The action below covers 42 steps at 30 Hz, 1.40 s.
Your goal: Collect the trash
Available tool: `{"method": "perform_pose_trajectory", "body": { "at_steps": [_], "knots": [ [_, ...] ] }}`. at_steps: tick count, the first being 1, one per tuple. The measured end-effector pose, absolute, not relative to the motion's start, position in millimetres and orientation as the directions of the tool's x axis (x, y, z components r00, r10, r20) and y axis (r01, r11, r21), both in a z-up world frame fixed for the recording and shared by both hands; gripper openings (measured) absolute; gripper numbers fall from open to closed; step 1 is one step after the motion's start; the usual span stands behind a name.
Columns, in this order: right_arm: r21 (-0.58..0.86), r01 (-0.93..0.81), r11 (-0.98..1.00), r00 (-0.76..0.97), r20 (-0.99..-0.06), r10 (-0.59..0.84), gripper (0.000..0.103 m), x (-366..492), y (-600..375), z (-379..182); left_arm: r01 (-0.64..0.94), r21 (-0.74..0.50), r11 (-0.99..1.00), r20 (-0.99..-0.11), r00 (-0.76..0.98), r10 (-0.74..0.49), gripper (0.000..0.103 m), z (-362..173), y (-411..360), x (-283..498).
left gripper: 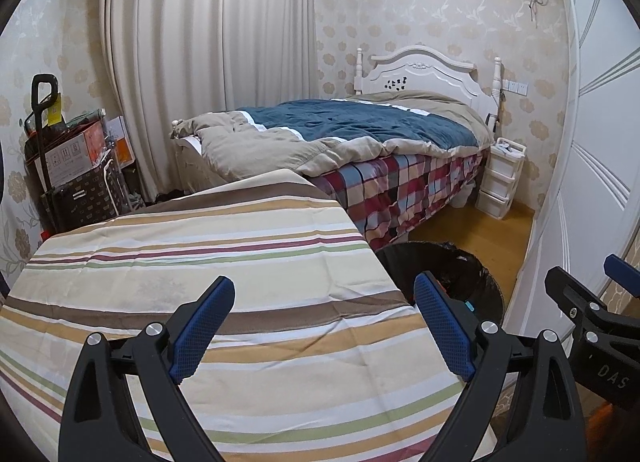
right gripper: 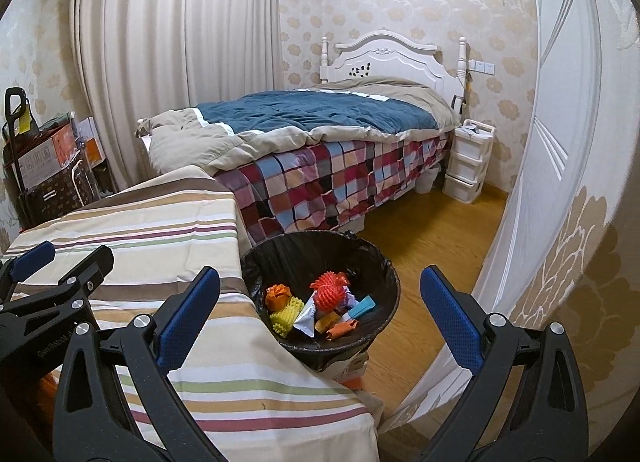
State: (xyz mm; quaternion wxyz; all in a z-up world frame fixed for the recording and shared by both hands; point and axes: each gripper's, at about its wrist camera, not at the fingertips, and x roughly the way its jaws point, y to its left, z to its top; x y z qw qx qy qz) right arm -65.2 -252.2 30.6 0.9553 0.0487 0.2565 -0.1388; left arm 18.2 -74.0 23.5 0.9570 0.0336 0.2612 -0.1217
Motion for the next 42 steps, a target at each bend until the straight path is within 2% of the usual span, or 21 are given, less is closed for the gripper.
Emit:
{"method": "perform_pose_trajectory", "body": {
  "at_steps": [42],
  "knots": [
    [0.019, 0.288, 0.958, 0.83, -0.505, -0.239, 0.098, -64.9, -250.9, 30.1, 0.251, -0.004, 0.968, -0.508, 0.833, -0.218, 0.091, 24.0, -70.3, 18.4]
  ]
}}
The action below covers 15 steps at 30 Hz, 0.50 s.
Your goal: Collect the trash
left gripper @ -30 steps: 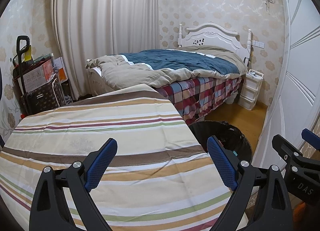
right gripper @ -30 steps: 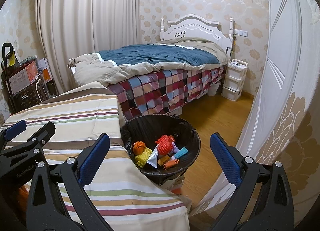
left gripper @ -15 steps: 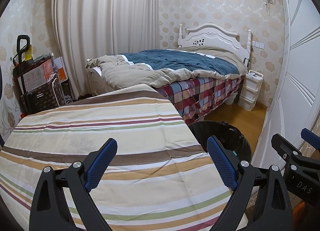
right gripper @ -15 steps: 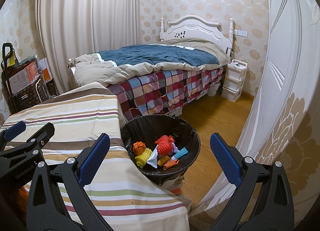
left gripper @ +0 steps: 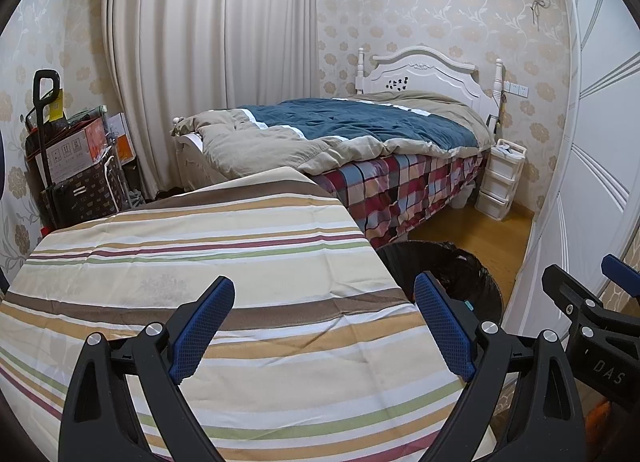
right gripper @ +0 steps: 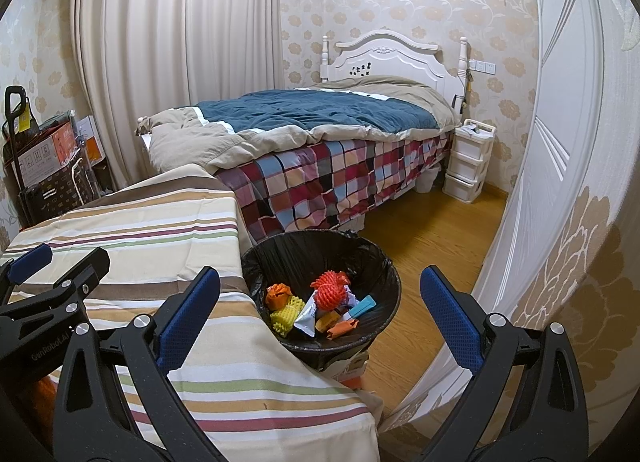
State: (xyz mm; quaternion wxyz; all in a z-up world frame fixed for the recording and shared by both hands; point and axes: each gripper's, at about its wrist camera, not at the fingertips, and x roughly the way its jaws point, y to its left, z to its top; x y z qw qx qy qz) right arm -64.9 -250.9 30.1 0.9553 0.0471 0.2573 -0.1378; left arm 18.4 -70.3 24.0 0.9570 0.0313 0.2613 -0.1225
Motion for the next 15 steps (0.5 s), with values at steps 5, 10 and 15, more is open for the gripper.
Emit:
{"method": "perform_pose_trajectory", "body": {
  "at_steps": [5, 10, 15],
  "knots": [
    [0.018, 0.287, 0.958, 0.829, -0.505, -0.239, 0.098, -64.8, -250.7, 30.1, 0.251, -0.002, 0.968, -0.508, 0.833, -0.217, 0.091, 24.0, -70.1, 18.6],
    [0.018, 0.287, 0.958, 0.829, -0.505, -0.239, 0.098, -64.8, -250.4, 30.0, 0.252, -0.007, 0.968, -0.512, 0.83, -0.22, 0.091, 23.5, -69.8, 18.5],
    [0.018, 0.287, 0.958, 0.829, -0.505, -0.239, 0.098, -64.8, -250.2, 30.0, 0.251, -0.013, 0.968, -0.516, 0.827, -0.222, 0.091, 23.1, -67.9, 17.9]
  ]
}}
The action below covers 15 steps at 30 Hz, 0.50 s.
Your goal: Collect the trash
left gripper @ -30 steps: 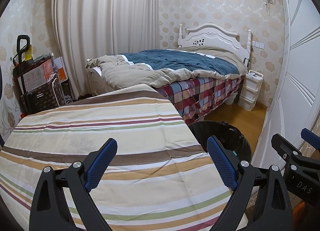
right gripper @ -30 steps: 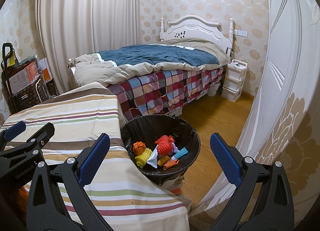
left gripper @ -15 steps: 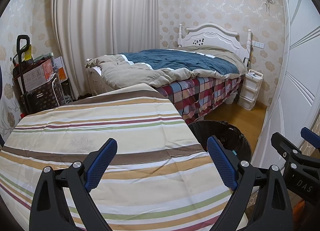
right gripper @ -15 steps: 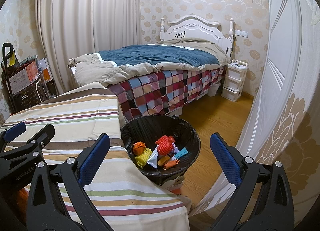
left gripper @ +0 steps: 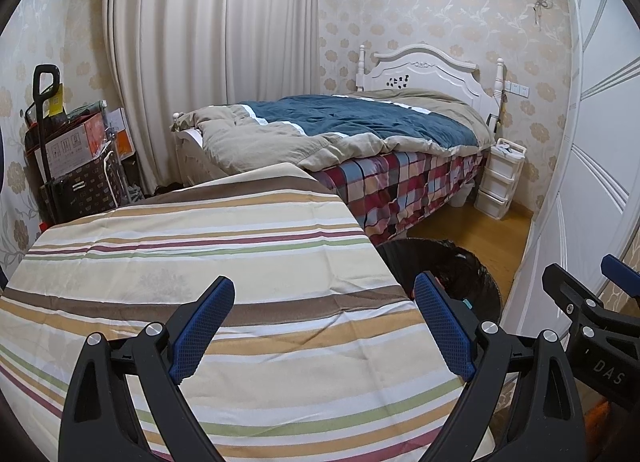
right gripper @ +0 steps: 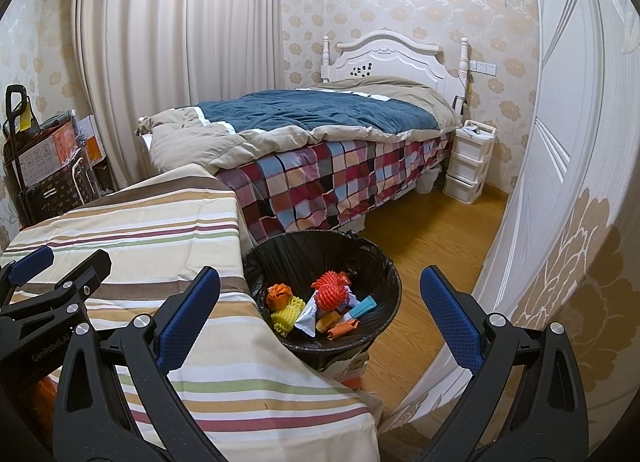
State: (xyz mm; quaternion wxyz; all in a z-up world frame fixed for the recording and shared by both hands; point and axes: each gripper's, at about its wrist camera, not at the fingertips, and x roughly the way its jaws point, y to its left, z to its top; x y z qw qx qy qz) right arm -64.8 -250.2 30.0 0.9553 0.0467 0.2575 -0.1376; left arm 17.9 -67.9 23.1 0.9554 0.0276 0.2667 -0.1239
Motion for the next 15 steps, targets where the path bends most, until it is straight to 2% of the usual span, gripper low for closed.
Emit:
{"method": "perform_pose_trajectory", "body": {
  "at_steps": [15],
  "knots": [
    [0.015, 0.285, 0.958, 0.829, -0.505, -0.239, 0.098, -65.5, -248.8, 29.8, 0.245, -0.013, 0.969, -0.509, 0.833, -0.217, 0.091, 22.9, -68.3, 15.1]
  ]
}}
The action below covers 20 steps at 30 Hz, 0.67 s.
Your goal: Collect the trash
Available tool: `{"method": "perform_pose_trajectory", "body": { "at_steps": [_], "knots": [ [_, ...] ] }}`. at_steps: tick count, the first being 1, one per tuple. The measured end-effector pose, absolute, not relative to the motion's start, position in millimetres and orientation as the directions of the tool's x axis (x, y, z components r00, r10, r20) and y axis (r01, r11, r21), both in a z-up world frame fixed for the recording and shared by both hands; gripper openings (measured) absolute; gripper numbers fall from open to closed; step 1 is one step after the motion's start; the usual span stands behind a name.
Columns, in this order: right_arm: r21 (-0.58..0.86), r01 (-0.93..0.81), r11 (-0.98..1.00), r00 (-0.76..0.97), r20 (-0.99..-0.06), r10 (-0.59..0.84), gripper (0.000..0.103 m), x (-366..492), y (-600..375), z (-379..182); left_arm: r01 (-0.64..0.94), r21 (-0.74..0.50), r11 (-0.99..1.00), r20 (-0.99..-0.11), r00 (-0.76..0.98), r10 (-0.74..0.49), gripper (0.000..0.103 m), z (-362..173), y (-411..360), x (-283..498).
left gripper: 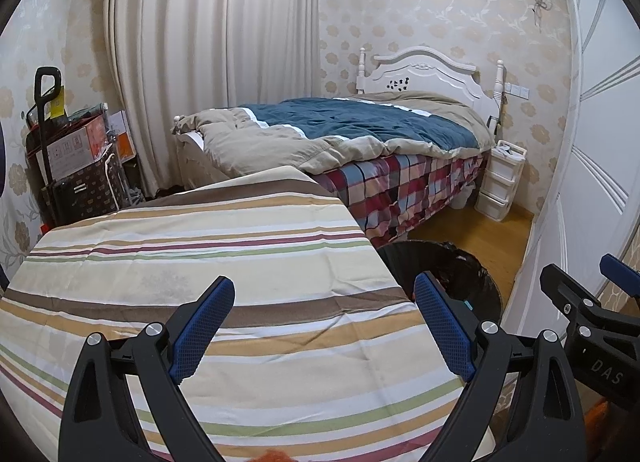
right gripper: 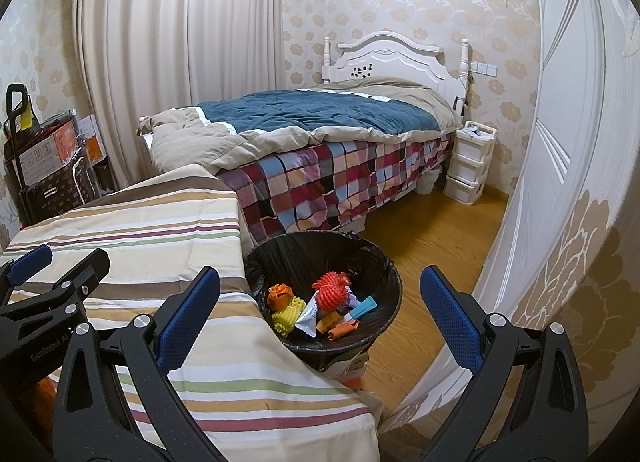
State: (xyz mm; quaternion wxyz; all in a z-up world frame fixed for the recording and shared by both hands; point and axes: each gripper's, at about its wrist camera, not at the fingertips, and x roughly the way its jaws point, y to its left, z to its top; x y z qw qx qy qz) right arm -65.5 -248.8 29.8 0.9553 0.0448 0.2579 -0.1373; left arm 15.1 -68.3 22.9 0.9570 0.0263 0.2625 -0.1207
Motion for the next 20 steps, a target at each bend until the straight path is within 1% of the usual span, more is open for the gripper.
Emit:
{"method": "perform_pose_trajectory", "body": {
  "at_steps": [5, 13, 20],
  "knots": [
    [0.015, 0.285, 0.958, 0.83, -0.505, -0.239, 0.098, -66, -249, 30, 0.266, -0.013, 0.964, -0.5, 0.833, -0.236, 0.091, 24, -73, 12],
    [0.014, 0.283, 0.959, 0.83, -0.504, -0.238, 0.098, -65, -246, 29, 0.27, 0.005, 0.963, -0.478, 0.846, -0.235, 0.091, 27, -77, 9],
    [0.011, 0.267, 0.964, 0.829, -0.512, -0.223, 0.098, -57, -236, 27, 0.239, -0.003, 0.971, -0.54, 0.817, -0.203, 0.091, 16, -64, 22]
  ]
}}
